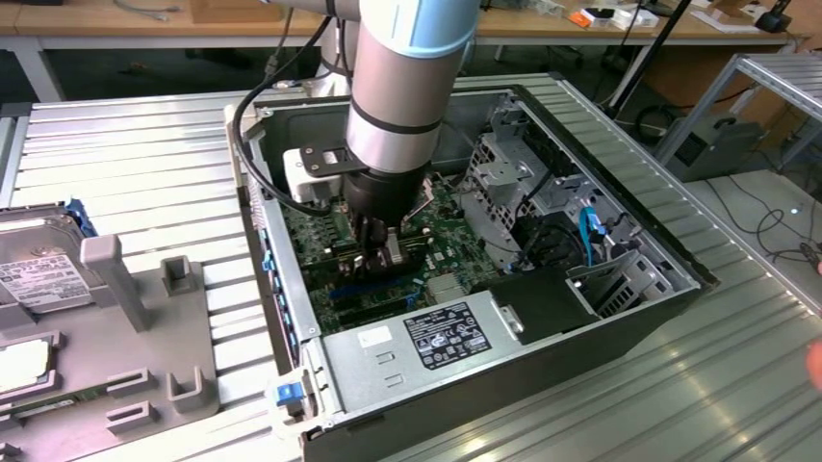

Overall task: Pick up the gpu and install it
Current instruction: 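Insert the gpu into the slot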

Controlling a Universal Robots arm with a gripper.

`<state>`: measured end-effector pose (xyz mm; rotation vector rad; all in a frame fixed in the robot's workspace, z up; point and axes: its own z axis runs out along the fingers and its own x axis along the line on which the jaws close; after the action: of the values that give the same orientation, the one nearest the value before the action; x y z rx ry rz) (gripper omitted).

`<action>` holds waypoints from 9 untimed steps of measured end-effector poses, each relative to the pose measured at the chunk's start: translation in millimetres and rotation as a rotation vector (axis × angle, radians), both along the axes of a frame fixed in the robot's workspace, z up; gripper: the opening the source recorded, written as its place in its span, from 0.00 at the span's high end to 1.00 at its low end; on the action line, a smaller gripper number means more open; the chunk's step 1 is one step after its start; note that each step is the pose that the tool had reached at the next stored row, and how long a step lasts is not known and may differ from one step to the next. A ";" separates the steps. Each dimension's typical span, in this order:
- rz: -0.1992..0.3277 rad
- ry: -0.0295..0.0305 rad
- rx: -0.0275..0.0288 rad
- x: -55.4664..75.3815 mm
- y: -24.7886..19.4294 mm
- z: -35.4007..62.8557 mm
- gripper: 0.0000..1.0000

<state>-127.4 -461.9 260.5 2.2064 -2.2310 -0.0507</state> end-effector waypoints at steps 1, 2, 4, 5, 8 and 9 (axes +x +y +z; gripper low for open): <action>0.000 -0.0001 0.0000 0.0 0.0 0.0 0.73; 0.000 0.0000 -0.0001 0.0 0.0 0.1 0.73; 0.001 0.0000 -0.0001 0.0 0.0 0.1 0.73; 0.003 0.0001 0.0000 0.0 0.1 0.1 0.73; 0.008 0.0001 -0.0001 0.0 0.0 0.1 0.73; 0.008 0.0001 -0.0001 0.0 0.0 0.1 0.73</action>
<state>-127.4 -461.9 260.6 2.2153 -2.2217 -0.0506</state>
